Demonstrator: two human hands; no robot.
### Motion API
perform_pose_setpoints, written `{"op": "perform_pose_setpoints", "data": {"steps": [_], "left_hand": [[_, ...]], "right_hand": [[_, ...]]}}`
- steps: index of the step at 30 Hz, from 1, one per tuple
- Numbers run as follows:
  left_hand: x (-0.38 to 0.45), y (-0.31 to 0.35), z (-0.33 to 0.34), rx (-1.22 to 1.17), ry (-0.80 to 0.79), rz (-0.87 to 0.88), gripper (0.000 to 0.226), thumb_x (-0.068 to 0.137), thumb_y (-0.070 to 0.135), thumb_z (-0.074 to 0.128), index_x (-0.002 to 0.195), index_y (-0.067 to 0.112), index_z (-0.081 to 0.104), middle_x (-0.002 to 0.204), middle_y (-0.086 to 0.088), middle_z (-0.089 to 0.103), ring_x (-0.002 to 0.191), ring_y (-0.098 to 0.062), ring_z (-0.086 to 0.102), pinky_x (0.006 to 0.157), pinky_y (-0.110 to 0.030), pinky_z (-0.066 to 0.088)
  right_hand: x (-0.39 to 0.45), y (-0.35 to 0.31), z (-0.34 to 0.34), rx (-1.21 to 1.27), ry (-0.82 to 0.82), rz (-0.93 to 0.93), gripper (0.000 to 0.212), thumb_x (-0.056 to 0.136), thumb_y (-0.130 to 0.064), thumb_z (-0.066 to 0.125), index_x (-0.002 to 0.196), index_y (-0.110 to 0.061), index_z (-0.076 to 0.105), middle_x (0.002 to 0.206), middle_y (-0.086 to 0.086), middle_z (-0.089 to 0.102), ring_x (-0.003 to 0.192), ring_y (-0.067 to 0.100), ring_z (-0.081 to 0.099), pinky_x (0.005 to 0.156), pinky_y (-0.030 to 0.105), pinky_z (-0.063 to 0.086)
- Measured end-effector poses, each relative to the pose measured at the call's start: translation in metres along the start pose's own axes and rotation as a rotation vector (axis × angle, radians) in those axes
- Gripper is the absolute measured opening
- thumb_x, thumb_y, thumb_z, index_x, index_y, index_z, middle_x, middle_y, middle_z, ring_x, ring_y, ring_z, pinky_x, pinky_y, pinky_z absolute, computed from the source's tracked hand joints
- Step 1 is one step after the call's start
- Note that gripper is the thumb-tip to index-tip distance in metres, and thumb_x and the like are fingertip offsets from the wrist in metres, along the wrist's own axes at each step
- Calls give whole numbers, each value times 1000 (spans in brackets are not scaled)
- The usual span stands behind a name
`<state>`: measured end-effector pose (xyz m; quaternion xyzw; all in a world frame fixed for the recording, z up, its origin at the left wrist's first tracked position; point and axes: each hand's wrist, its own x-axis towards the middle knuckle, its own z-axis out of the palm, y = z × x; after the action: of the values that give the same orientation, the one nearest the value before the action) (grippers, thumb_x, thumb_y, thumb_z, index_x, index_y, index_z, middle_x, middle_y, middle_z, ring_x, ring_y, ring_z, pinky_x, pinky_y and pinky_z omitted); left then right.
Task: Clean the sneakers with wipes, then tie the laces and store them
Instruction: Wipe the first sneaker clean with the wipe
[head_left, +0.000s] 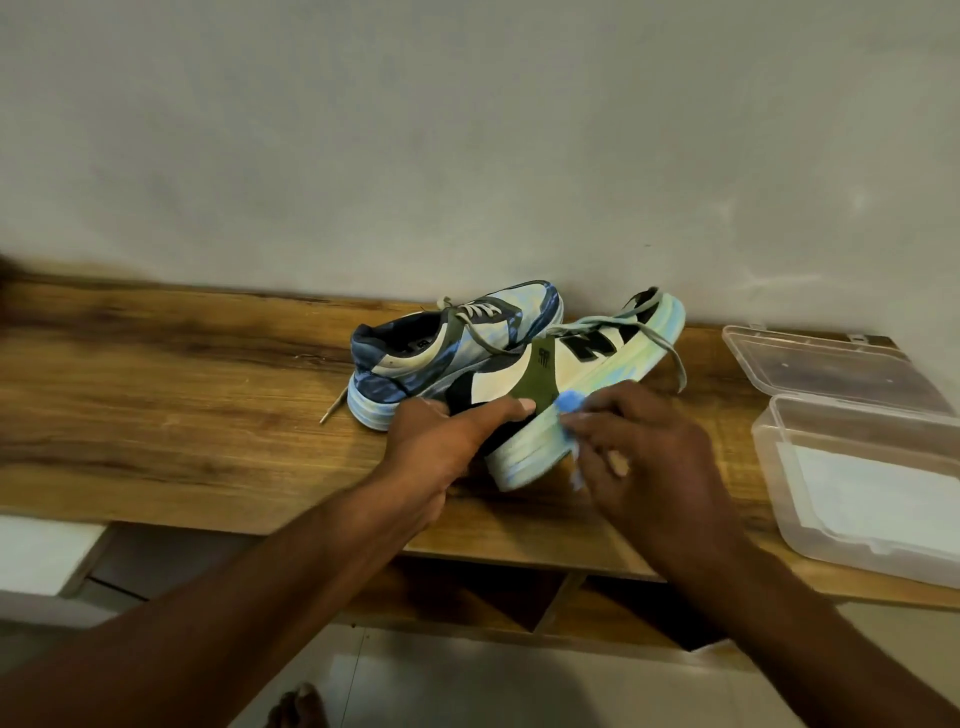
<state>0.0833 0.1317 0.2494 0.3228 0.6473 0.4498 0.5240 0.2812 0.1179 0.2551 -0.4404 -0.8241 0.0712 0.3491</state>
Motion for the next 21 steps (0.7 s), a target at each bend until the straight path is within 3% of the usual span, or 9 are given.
{"op": "perform_pose_setpoints", "data": {"steps": [2, 6, 11, 17, 21], "left_hand": [[-3, -2, -2, -8, -31, -10, 37, 66, 31, 95, 92, 11, 80, 85, -2, 80, 76, -16, 77, 63, -32, 62], [-1, -4, -6, -18, -36, -51, 49, 60, 36, 96, 98, 10, 80, 89, -5, 81, 90, -25, 77, 82, -49, 64], [-1, -1, -5, -70, -45, -92, 35, 69, 26, 94, 93, 4, 80, 87, -13, 80, 73, -24, 76, 66, -37, 63], [1, -3, -5, -68, -28, -79, 44, 65, 30, 96, 99, 9, 78, 89, -6, 80, 87, -24, 77, 68, -36, 64], [3, -4, -4, -71, -9, -88, 49, 61, 34, 96, 99, 9, 78, 90, -7, 80, 89, -26, 77, 74, -45, 66]], "right_hand": [[6, 12, -7, 54, 76, 74, 25, 84, -4, 80, 106, -14, 80, 103, -4, 71, 85, 2, 67, 76, 15, 55], [0, -3, -1, 63, 30, 20, 31, 79, 2, 82, 104, -15, 81, 107, -5, 73, 96, 3, 67, 87, 21, 57], [-16, -26, 14, -31, -116, -243, 29, 84, -3, 65, 109, -11, 77, 115, 4, 70, 102, 23, 64, 85, 34, 57], [7, 18, -1, -12, 120, 66, 30, 79, 7, 78, 103, -10, 80, 109, 3, 74, 100, 16, 69, 87, 41, 61], [3, -1, 11, -31, 104, 14, 35, 75, 10, 79, 104, -9, 80, 111, 4, 74, 102, 18, 69, 91, 36, 59]]}}
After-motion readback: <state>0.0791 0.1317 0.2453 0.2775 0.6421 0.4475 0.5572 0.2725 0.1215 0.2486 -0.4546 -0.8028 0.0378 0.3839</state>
